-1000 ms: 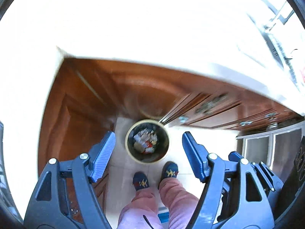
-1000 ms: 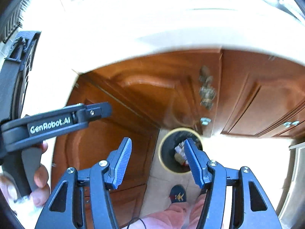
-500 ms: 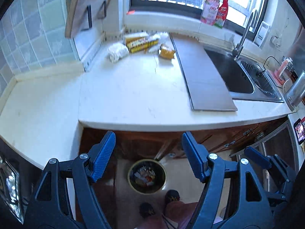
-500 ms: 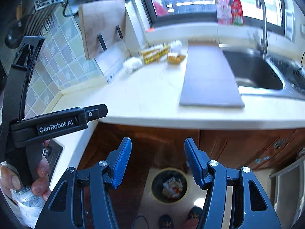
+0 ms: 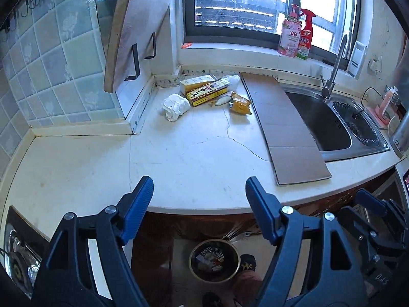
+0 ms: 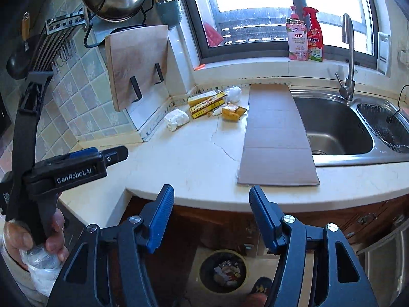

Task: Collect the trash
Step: 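Raise both tools back over the counter trash, then grasp the white plastic bag with the left tool while the right tool grasps the yellow packet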

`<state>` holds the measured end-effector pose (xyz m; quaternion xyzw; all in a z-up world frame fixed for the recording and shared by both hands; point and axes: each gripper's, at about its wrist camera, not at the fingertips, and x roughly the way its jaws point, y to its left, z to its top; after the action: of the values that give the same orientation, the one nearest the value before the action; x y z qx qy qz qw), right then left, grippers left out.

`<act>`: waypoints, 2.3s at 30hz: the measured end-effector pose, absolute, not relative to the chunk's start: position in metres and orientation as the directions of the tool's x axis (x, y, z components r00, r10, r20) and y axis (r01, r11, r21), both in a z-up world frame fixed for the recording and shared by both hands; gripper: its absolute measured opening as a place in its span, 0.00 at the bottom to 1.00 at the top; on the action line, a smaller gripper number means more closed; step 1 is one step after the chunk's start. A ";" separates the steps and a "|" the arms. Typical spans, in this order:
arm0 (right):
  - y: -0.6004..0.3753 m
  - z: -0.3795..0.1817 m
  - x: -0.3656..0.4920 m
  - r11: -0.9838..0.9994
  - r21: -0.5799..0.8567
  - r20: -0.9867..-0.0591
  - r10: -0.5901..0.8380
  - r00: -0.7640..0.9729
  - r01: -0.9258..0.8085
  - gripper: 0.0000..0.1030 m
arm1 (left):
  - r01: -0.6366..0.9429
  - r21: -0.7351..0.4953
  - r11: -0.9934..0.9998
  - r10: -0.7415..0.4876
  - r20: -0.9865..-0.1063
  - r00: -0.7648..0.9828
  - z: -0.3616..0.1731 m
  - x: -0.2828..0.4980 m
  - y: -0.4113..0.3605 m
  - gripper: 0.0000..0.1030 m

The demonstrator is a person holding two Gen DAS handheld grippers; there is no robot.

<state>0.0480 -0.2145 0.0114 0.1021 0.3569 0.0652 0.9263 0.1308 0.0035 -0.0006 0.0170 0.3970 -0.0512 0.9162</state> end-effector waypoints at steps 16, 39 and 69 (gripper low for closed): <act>-0.248 0.004 0.293 0.948 0.250 -0.702 0.317 0.637 -0.196 0.65 | -0.019 0.057 0.998 0.057 -0.805 0.590 -0.048 0.299 -0.009 0.70; -0.238 -0.126 0.557 0.941 0.200 -0.852 0.305 0.425 -0.274 0.64 | -0.099 0.214 0.972 0.236 -0.896 0.375 -0.148 0.515 -0.012 0.70; -0.237 -0.136 0.526 0.904 0.314 -0.825 0.411 0.387 -0.291 0.20 | -0.136 0.059 0.989 0.102 -0.938 0.332 -0.169 0.508 0.007 0.47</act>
<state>0.5257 -0.2374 -0.1360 0.0586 0.5115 0.2113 0.8308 0.5076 0.0069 -0.1693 -0.0152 0.5732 0.0729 0.8161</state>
